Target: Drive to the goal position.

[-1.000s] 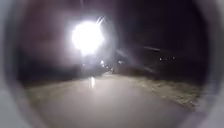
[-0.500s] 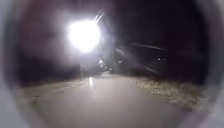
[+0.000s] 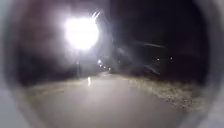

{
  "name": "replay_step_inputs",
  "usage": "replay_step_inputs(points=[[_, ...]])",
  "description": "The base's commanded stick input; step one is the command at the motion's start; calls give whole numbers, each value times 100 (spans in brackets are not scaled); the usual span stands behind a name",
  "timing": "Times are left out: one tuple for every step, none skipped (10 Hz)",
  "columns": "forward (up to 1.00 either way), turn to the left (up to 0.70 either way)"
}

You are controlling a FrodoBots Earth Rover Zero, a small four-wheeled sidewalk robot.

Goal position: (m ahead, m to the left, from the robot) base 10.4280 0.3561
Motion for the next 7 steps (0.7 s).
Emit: replay_step_inputs(points=[[100, 0], [100, 0], [100, 0], [100, 0], [100, 0], [100, 0], [100, 0]])
